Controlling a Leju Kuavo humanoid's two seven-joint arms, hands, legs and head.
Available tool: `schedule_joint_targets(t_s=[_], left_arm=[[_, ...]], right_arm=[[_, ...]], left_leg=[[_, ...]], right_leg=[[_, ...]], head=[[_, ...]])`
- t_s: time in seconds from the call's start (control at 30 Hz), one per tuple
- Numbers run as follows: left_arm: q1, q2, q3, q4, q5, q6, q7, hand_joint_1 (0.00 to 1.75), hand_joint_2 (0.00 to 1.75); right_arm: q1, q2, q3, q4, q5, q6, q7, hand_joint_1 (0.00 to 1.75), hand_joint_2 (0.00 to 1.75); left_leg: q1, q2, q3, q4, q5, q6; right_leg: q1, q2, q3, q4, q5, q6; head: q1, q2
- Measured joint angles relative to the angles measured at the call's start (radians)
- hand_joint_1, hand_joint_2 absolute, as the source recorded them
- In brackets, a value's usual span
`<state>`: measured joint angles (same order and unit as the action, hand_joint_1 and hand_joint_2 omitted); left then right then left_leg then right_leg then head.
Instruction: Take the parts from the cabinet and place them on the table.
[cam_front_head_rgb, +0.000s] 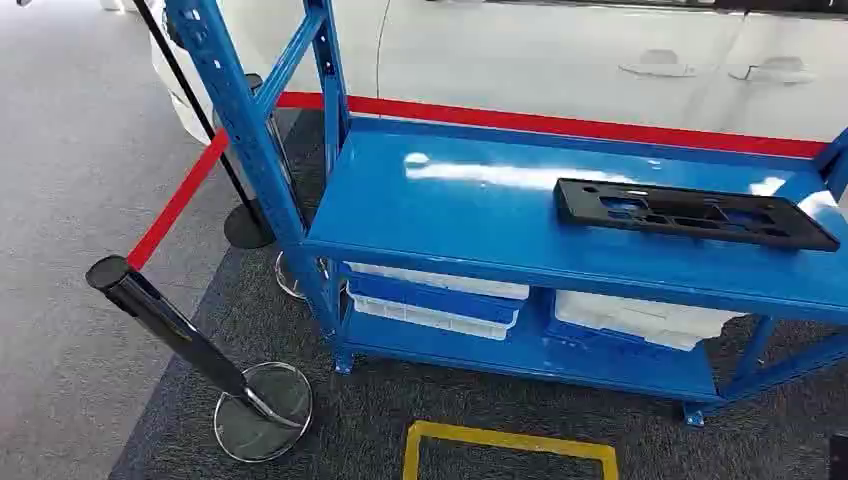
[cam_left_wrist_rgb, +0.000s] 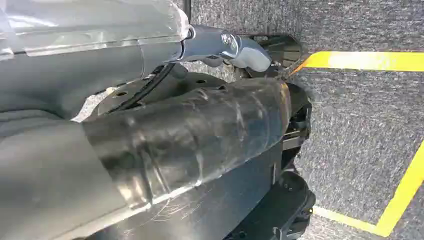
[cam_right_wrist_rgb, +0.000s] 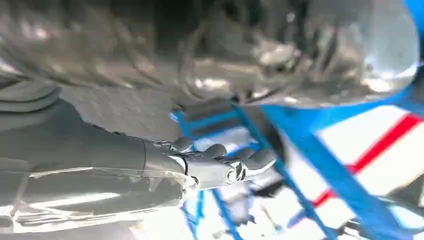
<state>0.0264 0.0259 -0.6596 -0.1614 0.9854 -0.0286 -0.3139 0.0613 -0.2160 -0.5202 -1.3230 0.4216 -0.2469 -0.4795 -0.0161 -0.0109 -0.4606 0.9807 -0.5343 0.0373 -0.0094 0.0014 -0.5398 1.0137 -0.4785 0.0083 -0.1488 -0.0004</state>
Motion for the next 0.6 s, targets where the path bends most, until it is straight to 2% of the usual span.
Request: schedule_joint_targets(t_s=[0.13,0.33,0.6], left_arm=[[-0.003,0.002,-0.015,0.0,0.017,0.0,0.011,0.0,0.0],[-0.012,0.005,-0.041,0.004,0.054,0.004,0.038,0.0,0.0],[-0.017,0.009,-0.073,0.006,0.088,-0.002,0.093,0.0,0.0]], right_arm=[[0.009,-0.031,0.07,-0.05,0.04,-0.04,0.01,0.0,0.0],[0.027,-0.104,0.235,-0.147,0.12,-0.119,0.035,0.0,0.0],[-0.003,-0.169,0.452,-0.216,0.237,-0.207,0.081,0.0,0.0]], left_leg=[[0.0,-0.001,0.0,0.0,0.0,0.0],[0.0,-0.001,0.0,0.0,0.0,0.0],[0.0,-0.001,-0.001,0.0,0.0,0.0]], right_leg=[[0.0,-0.001,0.0,0.0,0.0,0.0],[0.0,-0.001,0.0,0.0,0.0,0.0],[0.0,-0.001,0.0,0.0,0.0,0.0]], head=[[0.0,0.0],[0.0,0.0],[0.0,0.0]])
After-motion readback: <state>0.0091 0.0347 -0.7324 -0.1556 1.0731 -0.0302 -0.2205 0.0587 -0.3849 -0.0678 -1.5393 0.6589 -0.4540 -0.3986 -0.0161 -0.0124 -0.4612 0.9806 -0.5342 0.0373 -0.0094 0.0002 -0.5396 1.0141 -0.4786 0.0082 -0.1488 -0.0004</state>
